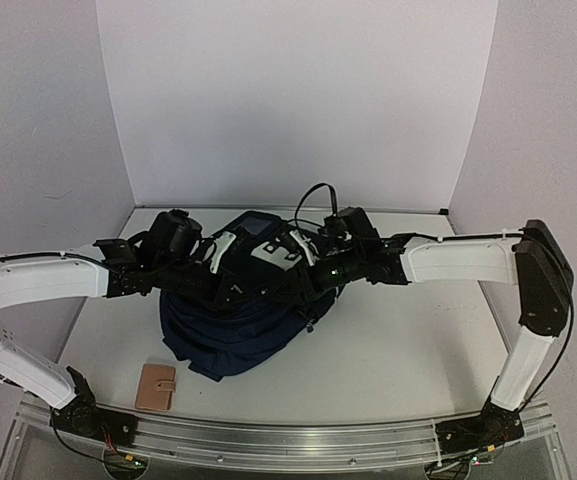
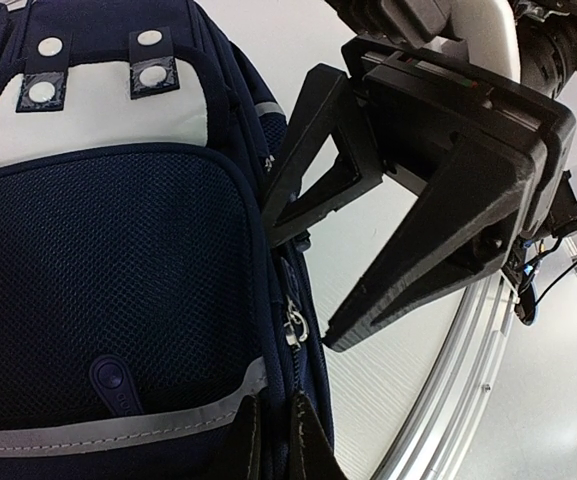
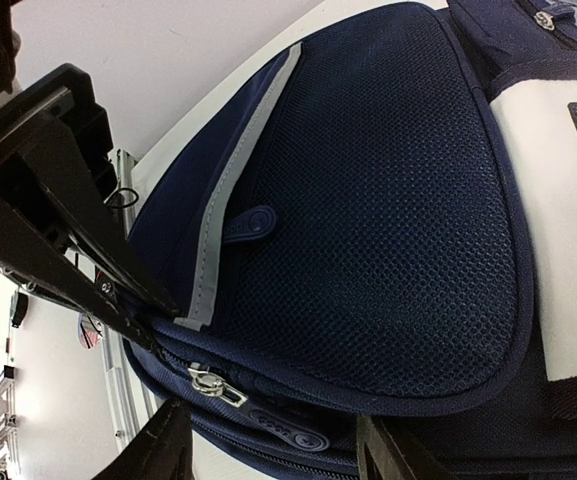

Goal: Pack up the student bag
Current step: Unzip the student bag at the center of the board.

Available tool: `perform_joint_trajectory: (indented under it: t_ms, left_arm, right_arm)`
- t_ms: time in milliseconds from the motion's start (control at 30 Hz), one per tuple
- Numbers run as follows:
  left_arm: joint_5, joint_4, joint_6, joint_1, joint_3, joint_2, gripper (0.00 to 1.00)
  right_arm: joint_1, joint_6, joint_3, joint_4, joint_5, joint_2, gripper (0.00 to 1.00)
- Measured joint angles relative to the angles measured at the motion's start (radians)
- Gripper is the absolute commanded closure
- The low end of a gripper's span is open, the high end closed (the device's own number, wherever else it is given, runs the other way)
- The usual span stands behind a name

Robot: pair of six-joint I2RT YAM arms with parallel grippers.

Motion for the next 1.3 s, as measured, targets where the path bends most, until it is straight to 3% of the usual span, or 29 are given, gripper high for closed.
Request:
perform_joint_trajectory:
  t_ms: [200,500,700,900,1167,1300]
  left_arm:
    - [0.000,-0.007,-0.004,0.005,0.000,0.000,1.00]
    - [-0.003,-0.007,-0.021,0.015,0.000,0.000,1.00]
    - [-0.005,-0.006,-0.031,0.015,0.000,0.010,1.00]
    - [0.011,0.043,-0.083,0.013,0.003,0.052,0.98]
    - [0.030,0.108,-0.158,0.008,0.038,0.137,0.53]
    - [-0.059,0.092,-0.175,0.030,0.046,0.107,0.41]
  right_arm:
    - [0.005,-0.010,0.017,-0.009,0.003,0.022,0.76]
    - [0.036,0.012,0.003,0.017,-0.011,0.017,1.00]
    - [0.054,0.042,-0.028,0.052,0.020,-0.002,1.00]
    - [0.114,0.068,-0.072,0.056,0.159,-0.049,1.00]
    - [0.198,0.155,-0.185,0.057,0.442,-0.137,1.00]
    - [0.219,0.203,-0.228,0.056,0.535,-0.187,1.00]
